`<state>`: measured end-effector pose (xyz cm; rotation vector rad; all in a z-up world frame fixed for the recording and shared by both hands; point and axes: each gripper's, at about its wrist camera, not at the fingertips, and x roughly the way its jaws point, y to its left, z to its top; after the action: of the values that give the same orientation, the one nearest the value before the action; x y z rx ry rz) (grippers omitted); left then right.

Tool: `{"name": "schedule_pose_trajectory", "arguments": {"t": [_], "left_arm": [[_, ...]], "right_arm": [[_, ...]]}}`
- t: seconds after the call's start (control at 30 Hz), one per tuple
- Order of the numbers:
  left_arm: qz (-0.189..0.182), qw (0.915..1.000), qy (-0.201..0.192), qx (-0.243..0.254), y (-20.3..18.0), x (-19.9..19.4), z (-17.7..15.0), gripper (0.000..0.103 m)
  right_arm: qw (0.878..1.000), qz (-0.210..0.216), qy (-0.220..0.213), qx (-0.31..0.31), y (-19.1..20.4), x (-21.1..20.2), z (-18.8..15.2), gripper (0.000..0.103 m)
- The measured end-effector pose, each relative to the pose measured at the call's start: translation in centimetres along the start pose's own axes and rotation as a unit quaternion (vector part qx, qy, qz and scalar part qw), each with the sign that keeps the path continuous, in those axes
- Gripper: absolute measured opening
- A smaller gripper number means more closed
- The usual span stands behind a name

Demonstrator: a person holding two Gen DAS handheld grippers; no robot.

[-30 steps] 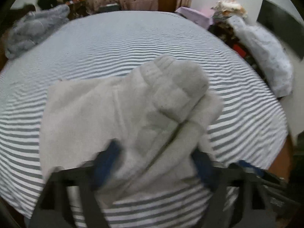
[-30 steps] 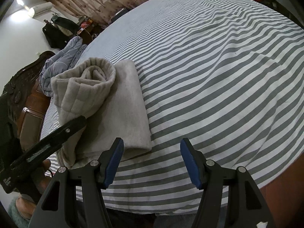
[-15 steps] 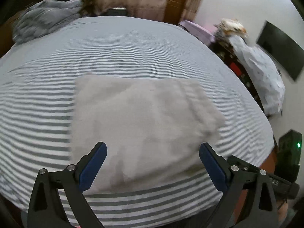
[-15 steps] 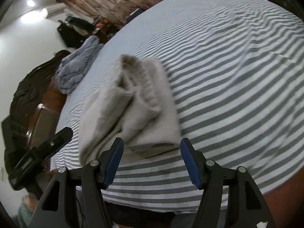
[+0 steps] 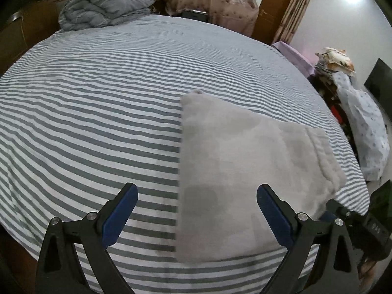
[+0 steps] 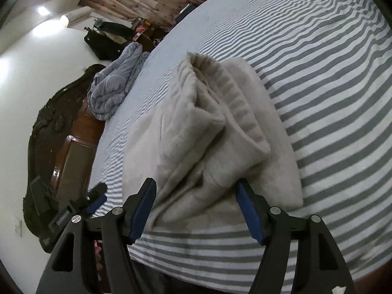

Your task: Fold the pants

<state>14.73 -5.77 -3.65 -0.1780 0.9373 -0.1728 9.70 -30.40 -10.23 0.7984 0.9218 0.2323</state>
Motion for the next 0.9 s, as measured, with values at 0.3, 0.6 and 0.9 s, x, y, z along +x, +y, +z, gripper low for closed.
{"name": "schedule_pose_trajectory", "arguments": {"t": [0.3,0.6,0.9], "left_arm": [[0.028,0.999,0.034,0.005,2.1,2.3,-0.2,0.097],[0.042,0.9986,0.026,0.016,1.9,3.0,-0.4,0.097],[0.053,0.9975,0.022,0.04,-0.3,3.3,0.5,0.097]], "right_arm": [[1.0,-0.015,-0.001,0.011,0.5,2.6,1.8,0.075],[0.999,-0.037,-0.01,0.013,1.2,5.2,4.1,0.069],[0.997,-0.06,-0.022,-0.036,3.9,4.2,5.8,0.039]]}}
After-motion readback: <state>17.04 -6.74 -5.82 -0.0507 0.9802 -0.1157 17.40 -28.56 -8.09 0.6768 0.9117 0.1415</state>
